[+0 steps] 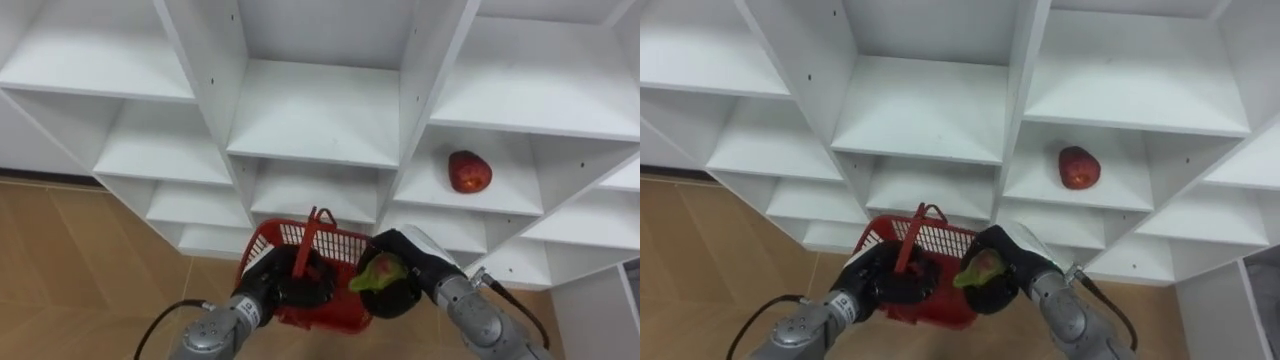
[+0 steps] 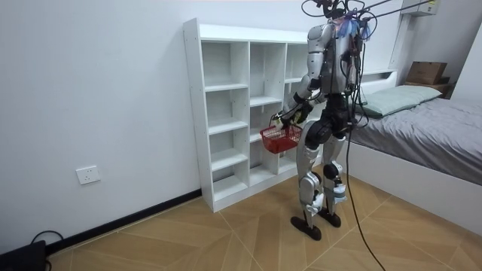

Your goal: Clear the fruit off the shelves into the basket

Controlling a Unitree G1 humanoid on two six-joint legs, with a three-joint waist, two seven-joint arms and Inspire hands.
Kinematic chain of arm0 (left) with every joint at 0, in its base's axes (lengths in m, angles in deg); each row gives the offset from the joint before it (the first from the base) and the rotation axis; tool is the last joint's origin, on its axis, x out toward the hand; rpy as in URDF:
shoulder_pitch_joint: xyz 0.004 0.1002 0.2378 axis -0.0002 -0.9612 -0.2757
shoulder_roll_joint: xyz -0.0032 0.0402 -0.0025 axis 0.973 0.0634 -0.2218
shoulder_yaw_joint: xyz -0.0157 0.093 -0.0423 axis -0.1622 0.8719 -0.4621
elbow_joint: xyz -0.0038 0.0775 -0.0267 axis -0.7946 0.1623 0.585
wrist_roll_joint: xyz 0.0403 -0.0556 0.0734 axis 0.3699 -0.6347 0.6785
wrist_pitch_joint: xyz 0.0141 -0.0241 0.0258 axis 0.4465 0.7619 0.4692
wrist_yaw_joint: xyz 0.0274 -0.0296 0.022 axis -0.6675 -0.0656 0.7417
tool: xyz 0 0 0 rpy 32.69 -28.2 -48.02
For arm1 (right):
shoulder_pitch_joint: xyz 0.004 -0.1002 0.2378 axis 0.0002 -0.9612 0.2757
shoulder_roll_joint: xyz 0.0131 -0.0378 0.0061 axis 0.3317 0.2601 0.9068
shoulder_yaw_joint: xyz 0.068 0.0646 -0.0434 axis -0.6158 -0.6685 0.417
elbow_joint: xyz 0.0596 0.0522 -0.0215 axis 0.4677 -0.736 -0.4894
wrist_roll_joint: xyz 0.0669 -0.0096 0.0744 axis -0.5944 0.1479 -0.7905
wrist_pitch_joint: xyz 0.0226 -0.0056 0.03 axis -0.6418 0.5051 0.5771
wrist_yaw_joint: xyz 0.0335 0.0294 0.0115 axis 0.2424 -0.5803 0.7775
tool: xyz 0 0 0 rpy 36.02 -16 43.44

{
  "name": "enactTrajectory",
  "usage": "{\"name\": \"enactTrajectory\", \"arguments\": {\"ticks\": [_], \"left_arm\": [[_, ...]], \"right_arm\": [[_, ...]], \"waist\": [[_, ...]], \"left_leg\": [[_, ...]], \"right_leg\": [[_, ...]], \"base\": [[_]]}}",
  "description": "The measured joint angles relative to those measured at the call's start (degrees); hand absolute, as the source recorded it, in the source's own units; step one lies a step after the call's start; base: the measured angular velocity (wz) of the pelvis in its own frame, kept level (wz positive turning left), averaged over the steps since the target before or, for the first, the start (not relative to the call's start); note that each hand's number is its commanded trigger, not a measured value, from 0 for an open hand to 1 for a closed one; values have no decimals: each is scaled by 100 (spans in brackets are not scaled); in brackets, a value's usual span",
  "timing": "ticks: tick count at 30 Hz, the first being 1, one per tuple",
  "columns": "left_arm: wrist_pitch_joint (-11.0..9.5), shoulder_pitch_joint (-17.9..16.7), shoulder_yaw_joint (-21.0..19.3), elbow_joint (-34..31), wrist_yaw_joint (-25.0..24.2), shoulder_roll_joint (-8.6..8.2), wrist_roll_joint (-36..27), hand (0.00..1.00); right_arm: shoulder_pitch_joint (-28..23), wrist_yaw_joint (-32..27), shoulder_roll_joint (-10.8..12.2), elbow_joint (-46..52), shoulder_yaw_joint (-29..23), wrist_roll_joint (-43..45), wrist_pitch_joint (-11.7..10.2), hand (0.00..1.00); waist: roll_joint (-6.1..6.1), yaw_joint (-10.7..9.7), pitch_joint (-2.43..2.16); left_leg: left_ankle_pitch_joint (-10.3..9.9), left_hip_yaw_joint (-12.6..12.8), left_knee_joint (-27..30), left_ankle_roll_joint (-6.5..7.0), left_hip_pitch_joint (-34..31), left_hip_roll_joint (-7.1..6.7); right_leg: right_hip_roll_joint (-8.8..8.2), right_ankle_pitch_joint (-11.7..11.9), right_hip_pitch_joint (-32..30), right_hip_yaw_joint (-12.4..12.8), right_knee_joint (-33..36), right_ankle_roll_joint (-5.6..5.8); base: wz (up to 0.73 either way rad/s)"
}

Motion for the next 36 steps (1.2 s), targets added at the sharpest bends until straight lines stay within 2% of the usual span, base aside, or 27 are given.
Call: {"name": "enactTrajectory", "arguments": {"ticks": [7, 15, 22, 31, 36], "left_arm": [[-58, 0, 54, -134, -167, 95, -116, 100], [-78, -3, 96, -207, -304, 84, -125, 100], [-78, -1, 213, -207, -390, 69, -123, 100], [-75, 0, 276, -208, -479, 74, -122, 100], [-69, 0, 324, -208, -522, 96, -122, 100]], "right_arm": [[34, -21, 47, -176, -1, 132, 6, 100], [213, -73, 106, -382, 0, 325, 11, 100], [341, -136, 188, -827, 2, 314, 9, 100], [736, -329, 191, -1065, -1, 280, 26, 100], [774, -500, 201, -1069, 1, 197, 26, 100]], "waist": [[26, 9, 16], [118, 35, 52], [195, 26, 36], [196, 26, 35], [192, 22, 35]], "left_leg": [[-3, -10, 45, 3, -59, 6], [-4, -36, 52, 4, -84, 2], [-3, -39, 28, 3, -86, 2], [-2, -36, 5, 3, -88, 0], [-1, -36, 6, 3, -88, -4]], "right_leg": [[0, 2, -43, -8, 20, -3], [3, 2, -49, -2, 2, -2], [8, 2, -44, -8, -32, -3], [6, 2, -64, -1, -33, -3], [1, 2, -56, -5, -45, -2]], "base": [[0], [0], [0], [0], [0]]}}
